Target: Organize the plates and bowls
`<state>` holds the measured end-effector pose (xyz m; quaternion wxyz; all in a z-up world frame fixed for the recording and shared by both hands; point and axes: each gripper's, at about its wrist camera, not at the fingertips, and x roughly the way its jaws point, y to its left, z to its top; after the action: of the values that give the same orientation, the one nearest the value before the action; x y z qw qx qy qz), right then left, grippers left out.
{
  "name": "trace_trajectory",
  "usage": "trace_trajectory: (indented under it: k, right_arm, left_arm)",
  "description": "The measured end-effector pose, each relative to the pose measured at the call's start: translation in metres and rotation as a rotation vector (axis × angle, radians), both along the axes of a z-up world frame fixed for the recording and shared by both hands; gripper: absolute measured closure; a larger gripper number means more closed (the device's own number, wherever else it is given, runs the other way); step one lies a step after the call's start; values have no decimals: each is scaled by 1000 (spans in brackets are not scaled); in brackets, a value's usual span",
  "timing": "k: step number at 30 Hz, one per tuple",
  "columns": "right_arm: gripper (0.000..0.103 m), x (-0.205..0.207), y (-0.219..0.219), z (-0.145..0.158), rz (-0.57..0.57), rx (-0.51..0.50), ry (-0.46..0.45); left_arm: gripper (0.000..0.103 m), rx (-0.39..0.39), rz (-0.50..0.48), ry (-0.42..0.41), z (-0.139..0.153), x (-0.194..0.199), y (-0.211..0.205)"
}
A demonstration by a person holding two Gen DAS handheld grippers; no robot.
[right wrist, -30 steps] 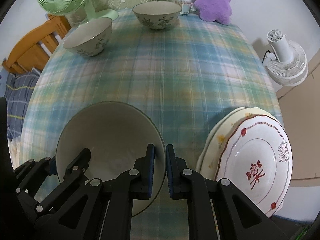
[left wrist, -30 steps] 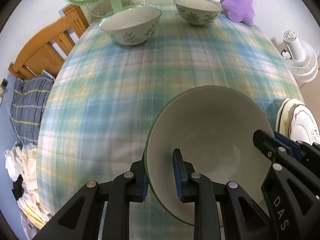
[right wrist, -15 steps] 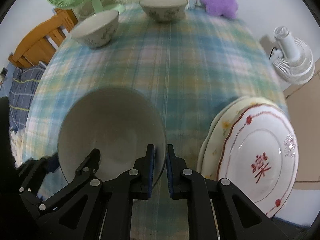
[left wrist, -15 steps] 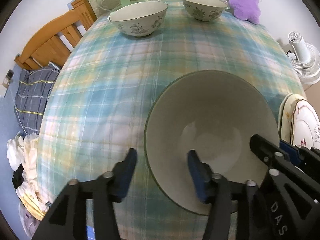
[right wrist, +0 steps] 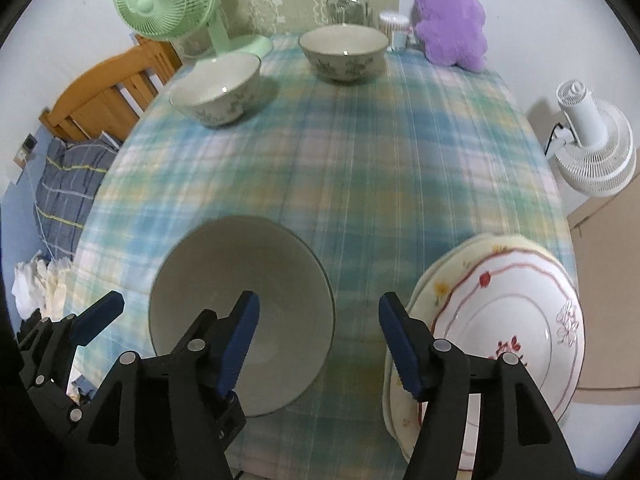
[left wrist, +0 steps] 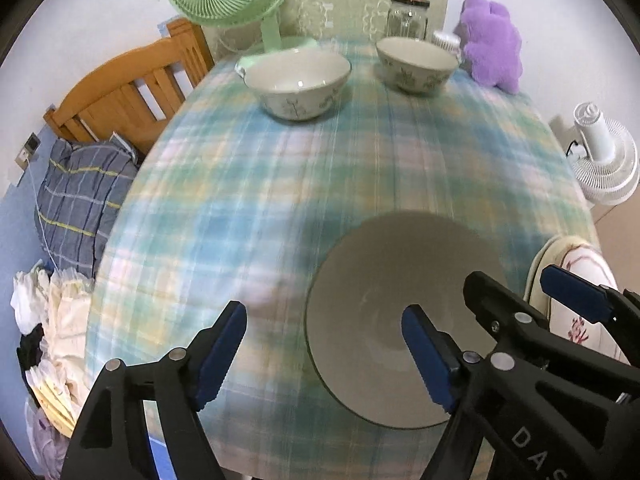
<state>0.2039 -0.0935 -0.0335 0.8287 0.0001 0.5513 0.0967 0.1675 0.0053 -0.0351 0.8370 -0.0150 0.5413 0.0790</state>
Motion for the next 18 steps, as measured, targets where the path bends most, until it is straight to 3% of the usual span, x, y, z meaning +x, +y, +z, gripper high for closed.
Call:
trace_trajectory:
  k: [12,18]
  right_arm:
    - [37,40,34,39,-21,5,-71]
    - [37,66,55,53,-37,-3,-111]
  left_arm:
    - [22,-52,-13,-56,31,48,42]
    - [22,-41,-38,-105,44,71,59]
